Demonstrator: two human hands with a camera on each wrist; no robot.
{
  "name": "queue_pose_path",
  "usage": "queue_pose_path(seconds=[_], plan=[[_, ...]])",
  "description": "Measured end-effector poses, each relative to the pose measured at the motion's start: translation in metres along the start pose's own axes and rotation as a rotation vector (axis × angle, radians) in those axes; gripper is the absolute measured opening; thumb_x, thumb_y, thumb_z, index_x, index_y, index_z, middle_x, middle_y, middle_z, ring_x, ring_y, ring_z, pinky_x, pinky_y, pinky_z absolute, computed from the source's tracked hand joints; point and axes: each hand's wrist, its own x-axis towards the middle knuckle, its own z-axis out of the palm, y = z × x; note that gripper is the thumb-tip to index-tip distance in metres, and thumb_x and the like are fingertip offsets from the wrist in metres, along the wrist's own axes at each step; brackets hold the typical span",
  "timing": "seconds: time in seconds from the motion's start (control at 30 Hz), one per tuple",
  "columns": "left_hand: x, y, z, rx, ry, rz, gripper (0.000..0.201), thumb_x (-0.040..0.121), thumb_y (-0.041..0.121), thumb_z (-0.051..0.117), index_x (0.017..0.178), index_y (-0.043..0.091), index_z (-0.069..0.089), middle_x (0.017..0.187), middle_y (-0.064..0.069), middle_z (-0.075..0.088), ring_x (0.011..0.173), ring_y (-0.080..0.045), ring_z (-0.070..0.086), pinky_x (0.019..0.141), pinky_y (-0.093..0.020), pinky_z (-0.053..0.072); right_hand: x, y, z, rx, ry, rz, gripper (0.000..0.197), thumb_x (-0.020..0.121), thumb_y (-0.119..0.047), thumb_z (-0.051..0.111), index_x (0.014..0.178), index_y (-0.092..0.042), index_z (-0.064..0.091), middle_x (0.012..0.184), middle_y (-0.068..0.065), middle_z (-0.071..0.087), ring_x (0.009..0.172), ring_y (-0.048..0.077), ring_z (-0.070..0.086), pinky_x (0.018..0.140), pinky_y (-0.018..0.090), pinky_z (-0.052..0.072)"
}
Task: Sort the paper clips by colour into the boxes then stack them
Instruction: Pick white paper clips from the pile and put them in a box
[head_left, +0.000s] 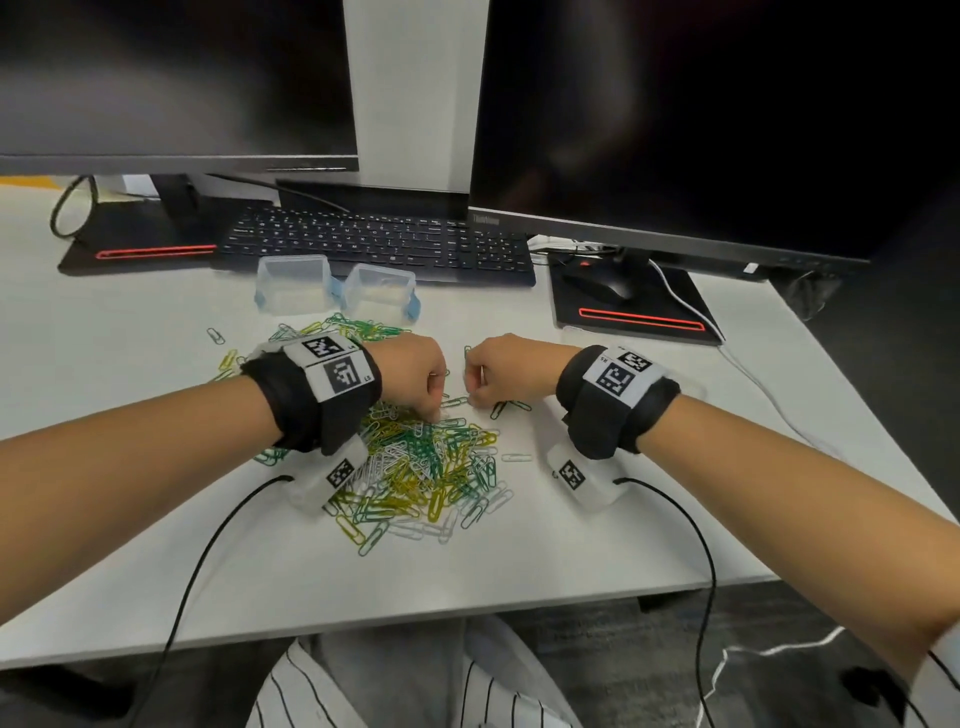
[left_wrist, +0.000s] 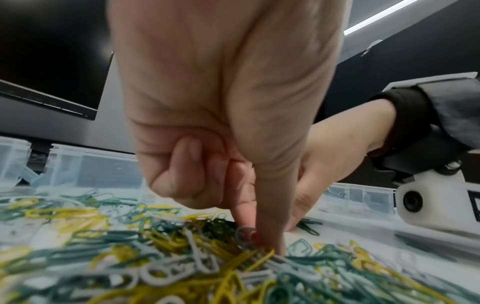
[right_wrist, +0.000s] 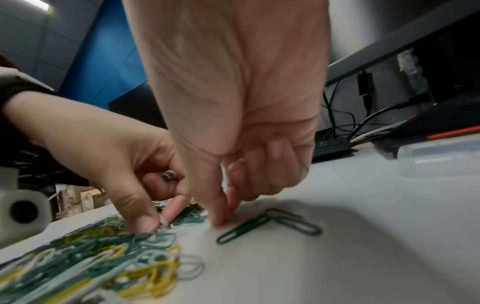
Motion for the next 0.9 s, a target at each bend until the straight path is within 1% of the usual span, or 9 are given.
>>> queue_pose_path(seconds=[0.13,0.2,0.27,0.33,0.5,0.6,0.7,0.8,0.9], plan=[[-0.004,-0.003,-0.004,-0.120,0.001,-0.007,0.015,0.089,0.026,0.060,0.078,0.017,0.055,0.074,0.006,0.055,0.069,-0.014,0.048,0.057,-0.025,0.036,-0.001,-0.004,-0.001,-0.074,-0.088,0.035,0.022,0.090,-0.031,0.060,0.094,-0.010,0.064,0.092,0.003,0.062,0.083,0.020,0.055,0.070,0.028,0.041],[-0.008,-0.001,-0.005,-0.499,-0.015,-0.039,0.015,0.094,0.017,0.046,0.080,0.014,0.051,0.075,0.001,0.053,0.062,-0.013,0.043,0.052,-0.022,0.032,-0.005,0.005,-0.003,0.005,-0.075,0.058,0.029,0.090,-0.032,0.058,0.091,-0.004,0.066,0.086,0.007,0.064,0.077,0.021,0.056,0.069,0.030,0.045],[-0.012,-0.001,-0.005,-1.064,-0.080,-0.014,0.019,0.093,0.008,0.034,0.078,0.011,0.045,0.071,-0.004,0.050,0.053,-0.011,0.037,0.048,-0.021,0.025,-0.014,0.011,-0.006,0.412,-0.026,0.053,0.022,0.090,-0.020,0.055,0.076,-0.004,0.060,0.072,0.008,0.057,0.062,0.017,0.048,0.059,0.027,0.041],[-0.013,-0.003,-0.005,-1.505,-0.128,0.020,0.021,0.088,0.005,0.028,0.074,0.011,0.042,0.069,-0.005,0.048,0.053,-0.012,0.036,0.047,-0.022,0.026,-0.025,0.013,-0.005,1.054,0.017,0.041,0.020,0.091,-0.002,0.051,0.072,-0.007,0.052,0.069,0.008,0.049,0.055,0.013,0.039,0.050,0.021,0.032],[-0.008,0.008,-0.009,-2.056,-0.108,-0.075,0.022,0.083,0.012,0.026,0.079,0.010,0.047,0.072,-0.008,0.048,0.058,-0.016,0.041,0.050,-0.022,0.035,-0.038,0.018,0.007,1.953,-0.066,0.064,0.020,0.084,-0.004,0.046,0.104,-0.006,0.053,0.073,0.003,0.047,0.051,0.008,0.036,0.043,0.017,0.030],[-0.009,0.032,-0.015,-2.060,0.003,-0.052,0.024,0.086,0.025,0.036,0.076,0.008,0.049,0.071,-0.008,0.050,0.057,-0.017,0.043,0.051,-0.024,0.037,-0.040,0.012,0.019,2.201,-0.137,0.175,0.018,0.079,-0.019,0.046,0.089,-0.006,0.053,0.072,0.005,0.045,0.053,0.014,0.041,0.047,0.021,0.032],[-0.004,0.065,-0.017,-1.781,0.201,0.035,0.039,0.093,0.030,0.032,0.073,0.005,0.054,0.071,-0.010,0.055,0.059,-0.019,0.050,0.059,-0.028,0.041,-0.039,-0.001,0.029,2.326,-0.176,0.204,0.025,0.083,-0.030,0.052,0.086,-0.006,0.052,0.080,0.011,0.050,0.064,0.018,0.048,0.058,0.024,0.038],[-0.001,0.094,-0.012,-1.378,0.380,0.102,0.040,0.091,0.028,0.037,0.070,0.003,0.059,0.070,-0.013,0.062,0.061,-0.018,0.056,0.059,-0.022,0.047,-0.043,-0.013,0.024,2.396,-0.024,0.109,0.021,0.095,-0.020,0.039,0.089,-0.006,0.053,0.083,0.010,0.053,0.068,0.017,0.058,0.066,0.024,0.048],[-0.001,0.105,-0.010,-1.044,0.622,0.247,0.030,0.084,0.020,0.043,0.072,0.002,0.064,0.079,-0.009,0.065,0.070,-0.006,0.057,0.061,-0.010,0.043,-0.053,0.002,0.017,2.571,0.121,0.170,0.013,0.094,-0.010,0.035,0.099,-0.008,0.048,0.087,0.009,0.047,0.084,0.014,0.052,0.084,0.018,0.040]])
